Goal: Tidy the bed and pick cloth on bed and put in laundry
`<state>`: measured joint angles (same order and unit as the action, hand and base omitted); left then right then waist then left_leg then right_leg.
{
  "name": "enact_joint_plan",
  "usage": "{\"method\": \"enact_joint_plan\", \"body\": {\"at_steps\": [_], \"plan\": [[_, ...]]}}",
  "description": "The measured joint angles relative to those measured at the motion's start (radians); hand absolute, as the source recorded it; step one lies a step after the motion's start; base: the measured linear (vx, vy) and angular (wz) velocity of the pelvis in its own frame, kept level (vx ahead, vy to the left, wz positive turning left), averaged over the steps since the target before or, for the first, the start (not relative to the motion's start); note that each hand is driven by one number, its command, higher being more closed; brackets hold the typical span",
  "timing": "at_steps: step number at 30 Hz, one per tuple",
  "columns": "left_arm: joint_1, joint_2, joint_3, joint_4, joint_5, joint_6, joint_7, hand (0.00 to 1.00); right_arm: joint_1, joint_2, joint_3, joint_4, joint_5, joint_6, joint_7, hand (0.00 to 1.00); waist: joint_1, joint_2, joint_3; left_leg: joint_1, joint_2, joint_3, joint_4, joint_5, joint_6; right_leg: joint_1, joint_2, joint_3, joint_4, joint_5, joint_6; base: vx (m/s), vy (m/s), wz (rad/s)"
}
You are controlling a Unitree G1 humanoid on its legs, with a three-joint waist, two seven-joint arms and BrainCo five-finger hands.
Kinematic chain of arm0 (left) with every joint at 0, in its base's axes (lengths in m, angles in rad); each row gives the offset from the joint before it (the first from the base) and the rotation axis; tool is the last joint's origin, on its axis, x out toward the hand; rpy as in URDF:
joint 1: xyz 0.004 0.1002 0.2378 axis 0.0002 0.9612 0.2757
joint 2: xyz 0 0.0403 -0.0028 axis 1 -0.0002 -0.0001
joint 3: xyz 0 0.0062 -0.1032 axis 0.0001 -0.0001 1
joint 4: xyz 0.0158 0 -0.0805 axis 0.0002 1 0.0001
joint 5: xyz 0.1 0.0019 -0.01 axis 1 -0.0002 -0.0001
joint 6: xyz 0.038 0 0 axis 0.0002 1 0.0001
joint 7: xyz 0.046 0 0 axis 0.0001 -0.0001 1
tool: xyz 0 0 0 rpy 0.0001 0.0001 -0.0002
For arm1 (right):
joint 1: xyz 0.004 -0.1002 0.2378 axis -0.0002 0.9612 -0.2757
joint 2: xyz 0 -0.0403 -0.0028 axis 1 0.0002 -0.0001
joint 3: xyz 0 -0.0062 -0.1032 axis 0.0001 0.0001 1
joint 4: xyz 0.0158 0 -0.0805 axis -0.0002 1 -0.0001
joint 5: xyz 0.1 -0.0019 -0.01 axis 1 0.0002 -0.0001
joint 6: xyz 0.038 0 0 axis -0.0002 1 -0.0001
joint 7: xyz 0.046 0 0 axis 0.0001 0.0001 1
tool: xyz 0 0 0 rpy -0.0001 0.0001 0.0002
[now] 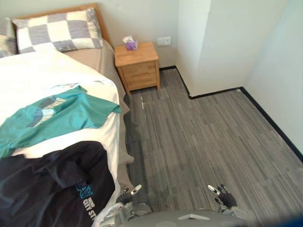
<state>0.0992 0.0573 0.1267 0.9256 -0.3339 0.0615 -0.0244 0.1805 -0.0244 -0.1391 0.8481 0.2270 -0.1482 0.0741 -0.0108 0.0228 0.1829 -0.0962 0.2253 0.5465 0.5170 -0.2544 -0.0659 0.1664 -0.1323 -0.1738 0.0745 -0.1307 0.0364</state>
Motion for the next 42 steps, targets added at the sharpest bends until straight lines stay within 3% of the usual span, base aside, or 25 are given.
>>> {"method": "enact_joint_plan", "body": {"at_steps": [2, 3, 6, 8, 9, 10, 11, 13, 15, 18, 19, 20, 21, 22, 23, 27, 30, 31, 32, 33, 35, 37, 39, 41, 42], "plan": [[-0.002, -0.014, -0.013, 0.0, -0.009, 0.0, -0.001, 0.0, 0.011, -0.015, -0.015, 0.004, -0.008, 0.001, 0.0, 0.0, -0.007, 0.026, -0.009, -0.012, -0.01, 0.013, -0.154, 0.049, 0.018, 0.014, -0.006, 0.009, -0.003, -0.009, 0.012, 0.15, 0.112, -0.18], [0.016, -0.026, -0.01, -0.007, -0.014, -0.014, 0.002, 0.0, 0.011, -0.015, -0.007, 0.012, -0.03, 0.002, -0.002, 0.0, 0.01, 0.024, -0.018, -0.002, -0.009, 0.041, -0.149, 0.081, 0.061, 0.037, -0.019, 0.033, -0.007, -0.064, 0.05, 0.21, 0.128, -0.39], [0.025, -0.007, -0.015, 0.006, -0.029, -0.004, 0.004, 0.0, 0.006, -0.009, -0.013, 0.04, -0.055, -0.001, -0.007, 0.0, -0.003, -0.003, -0.043, 0.004, -0.052, 0.041, -0.108, -0.015, 0.062, 0.022, -0.064, 0.064, 0.047, -0.112, 0.029, 0.27, 0.149, -0.18], [0.024, 0.006, -0.027, 0.031, -0.025, 0.003, 0.01, 0.0, 0.0, 0.008, -0.04, 0.053, -0.054, -0.004, -0.017, 0.0, -0.015, -0.016, -0.06, 0.026, -0.091, 0.023, -0.145, -0.016, 0.068, -0.072, -0.093, 0.077, 0.265, -0.107, 0.033, 0.29, 0.185, 0.19], [0.023, 0.028, -0.055, 0.047, -0.025, 0.001, 0.008, 0.0, -0.015, 0.007, -0.051, 0.076, -0.054, -0.016, -0.022, 0.0, -0.026, -0.028, -0.068, 0.056, -0.116, 0.008, -0.174, -0.013, 0.08, -0.167, -0.122, 0.082, 0.487, -0.082, 0.068, 0.32, 0.163, 0.48], [0.02, 0.046, -0.077, 0.048, -0.024, -0.005, 0.003, 0.0, -0.029, 0.009, -0.05, 0.095, -0.052, -0.024, -0.029, 0.0, -0.035, -0.052, -0.059, 0.1, -0.137, -0.009, -0.197, -0.023, 0.086, -0.239, -0.148, 0.1, 0.676, 0.009, 0.103, 0.4, 0.135, 0.51], [0.015, 0.054, -0.085, 0.051, -0.024, -0.008, 0.002, 0.0, -0.029, 0.01, -0.053, 0.099, -0.052, -0.031, -0.03, 0.0, -0.034, -0.048, -0.051, 0.124, -0.14, -0.011, -0.207, -0.024, 0.089, -0.267, -0.152, 0.107, 0.759, 0.018, 0.096, 0.34, 0.071, 0.48], [-0.002, 0.06, -0.092, 0.075, -0.026, -0.008, 0.009, 0.0, -0.031, 0.011, -0.054, 0.101, -0.053, -0.047, -0.03, 0.0, -0.031, -0.061, -0.045, 0.222, -0.141, -0.026, -0.262, -0.027, 0.093, -0.347, -0.141, 0.081, 0.927, -0.066, 0.033, 0.34, 0.006, 0.35], [-0.007, 0.058, -0.107, 0.079, -0.036, -0.006, 0.014, 0.0, -0.029, 0.009, -0.043, 0.083, -0.054, -0.059, -0.028, 0.0, -0.036, -0.054, -0.04, 0.3, -0.132, -0.037, -0.324, -0.026, 0.09, -0.413, -0.112, 0.023, 0.917, -0.115, 0.003, 0.34, -0.032, 0.23], [-0.014, 0.052, -0.121, 0.08, -0.049, 0.012, 0.03, 0.0, -0.025, 0.009, -0.046, 0.034, -0.053, -0.067, -0.029, 0.0, -0.065, -0.04, -0.025, 0.38, -0.103, -0.096, -0.379, -0.044, 0.047, -0.501, -0.074, -0.063, 0.683, -0.12, 0.003, 0.38, -0.186, 0.61], [-0.025, 0.049, -0.121, 0.082, -0.049, 0.017, 0.03, 0.0, -0.022, 0.008, -0.05, 0.025, -0.05, -0.066, -0.03, 0.0, -0.065, -0.036, -0.02, 0.392, -0.093, -0.127, -0.38, -0.059, 0.029, -0.511, -0.07, -0.064, 0.578, -0.095, 0.003, 0.39, -0.319, 0.96], [-0.037, 0.041, -0.12, 0.083, -0.051, 0.021, 0.029, 0.0, -0.02, 0.005, -0.052, 0.015, -0.052, -0.063, -0.032, 0.0, -0.062, -0.03, -0.009, 0.41, -0.077, -0.174, -0.379, -0.086, 0.0, -0.501, -0.05, -0.028, 0.38, -0.013, 0.002, 0.32, -0.268, 0.91], [-0.039, 0.04, -0.117, 0.083, -0.048, 0.022, 0.027, 0.0, -0.02, 0.006, -0.052, 0.015, -0.049, -0.06, -0.033, 0.0, -0.062, -0.029, -0.008, 0.416, -0.071, -0.192, -0.379, -0.096, -0.012, -0.487, -0.042, -0.001, 0.313, 0.047, 0.015, 0.45, -0.36, 1.0], [-0.046, 0.009, -0.115, 0.103, -0.046, 0.026, 0.024, 0.0, -0.035, -0.016, -0.061, 0.01, -0.04, -0.055, -0.036, 0.0, -0.056, 0.013, 0.013, 0.447, -0.041, -0.25, -0.396, -0.108, -0.027, -0.435, -0.008, -0.033, 0.306, 0.067, 0.016, 0.44, -0.28, 0.89], [-0.04, -0.014, -0.115, 0.074, -0.034, 0.024, 0.002, 0.0, -0.037, -0.028, -0.064, 0.003, -0.033, -0.055, -0.037, 0.0, -0.047, 0.04, 0.025, 0.44, -0.059, -0.311, -0.401, -0.059, -0.017, -0.438, -0.022, -0.033, 0.394, 0.01, 0.001, 0.49, -0.337, 0.88], [-0.017, -0.036, -0.075, 0.067, -0.021, 0.008, 0.002, 0.0, -0.039, -0.036, -0.012, 0.007, -0.03, -0.047, -0.038, 0.0, -0.051, 0.025, 0.006, 0.449, -0.037, -0.366, -0.363, 0.003, -0.024, -0.451, -0.041, -0.009, 0.574, -0.182, -0.016, 0.37, -0.321, 0.61], [0.009, -0.056, 0.006, 0.029, -0.018, -0.01, 0.026, 0.0, -0.059, -0.034, -0.007, 0.03, -0.029, -0.007, -0.042, 0.0, -0.049, 0.047, -0.008, 0.265, 0.042, -0.443, 0.021, 0.085, -0.029, -0.372, 0.007, -0.043, 0.517, -0.247, -0.034, 0.38, -0.341, 0.18], [0.019, -0.055, 0.04, 0.027, -0.017, -0.029, 0.033, 0.0, -0.061, -0.038, -0.007, 0.033, -0.038, 0.008, -0.044, 0.0, -0.042, 0.05, 0.0, 0.164, 0.083, -0.479, 0.231, 0.217, -0.038, -0.292, 0.035, -0.06, 0.454, -0.251, -0.049, 0.31, -0.225, 0.1], [0.027, -0.056, 0.053, 0.014, -0.017, -0.043, 0.036, 0.0, -0.061, -0.038, -0.008, 0.035, -0.042, 0.013, -0.047, 0.0, -0.039, 0.051, 0.003, 0.132, 0.096, -0.482, 0.308, 0.205, -0.048, -0.259, 0.045, -0.065, 0.431, -0.25, -0.056, 0.39, -0.256, 0.03], [0.039, -0.056, 0.062, -0.017, -0.011, -0.068, 0.043, 0.0, -0.057, -0.037, -0.004, 0.048, -0.055, 0.031, -0.05, 0.0, -0.02, 0.042, 0.005, 0.045, 0.109, -0.479, 0.465, 0.143, -0.053, -0.158, 0.055, -0.081, 0.363, -0.252, -0.065, 0.48, -0.259, 0.01], [0.041, -0.058, 0.057, -0.044, -0.005, -0.077, 0.043, 0.0, -0.054, -0.031, 0.0, 0.056, -0.055, 0.055, -0.048, 0.0, 0.0, 0.029, 0.007, -0.039, 0.082, -0.444, 0.502, 0.085, -0.051, -0.044, 0.057, -0.093, 0.263, -0.246, -0.063, 0.45, -0.198, -0.01], [0.038, -0.067, 0.058, -0.08, -0.004, -0.079, 0.036, 0.0, -0.065, -0.028, 0.0, 0.059, -0.055, 0.068, -0.04, 0.0, 0.015, 0.026, 0.008, -0.152, 0.031, -0.314, 0.402, 0.01, -0.019, 0.062, 0.049, -0.094, 0.159, -0.24, -0.054, 0.51, -0.093, -0.16], [0.025, -0.064, 0.061, -0.079, -0.003, -0.076, 0.02, 0.0, -0.064, -0.024, -0.001, 0.063, -0.055, 0.072, -0.037, 0.0, 0.023, 0.021, 0.011, -0.193, -0.033, -0.195, 0.221, 0.007, 0.018, 0.119, 0.03, -0.099, 0.123, -0.241, -0.05, 0.56, 0.016, -0.17], [0.019, -0.064, 0.059, -0.074, -0.002, -0.066, 0.016, 0.0, -0.061, -0.025, -0.005, 0.065, -0.057, 0.075, -0.033, 0.0, 0.024, 0.024, 0.009, -0.194, -0.085, -0.058, -0.032, 0.121, 0.129, 0.157, 0.029, -0.113, 0.119, -0.249, -0.013, 0.6, 0.07, 0.04], [0.01, -0.027, 0.062, -0.067, 0.001, -0.064, 0.007, 0.0, -0.062, 0.013, -0.009, 0.09, -0.071, 0.075, -0.029, 0.0, 0.023, -0.031, 0.0, -0.157, -0.128, 0.017, -0.07, 0.132, 0.229, 0.186, -0.006, -0.121, 0.12, -0.243, 0.019, 0.58, 0.069, 0.52]]}}
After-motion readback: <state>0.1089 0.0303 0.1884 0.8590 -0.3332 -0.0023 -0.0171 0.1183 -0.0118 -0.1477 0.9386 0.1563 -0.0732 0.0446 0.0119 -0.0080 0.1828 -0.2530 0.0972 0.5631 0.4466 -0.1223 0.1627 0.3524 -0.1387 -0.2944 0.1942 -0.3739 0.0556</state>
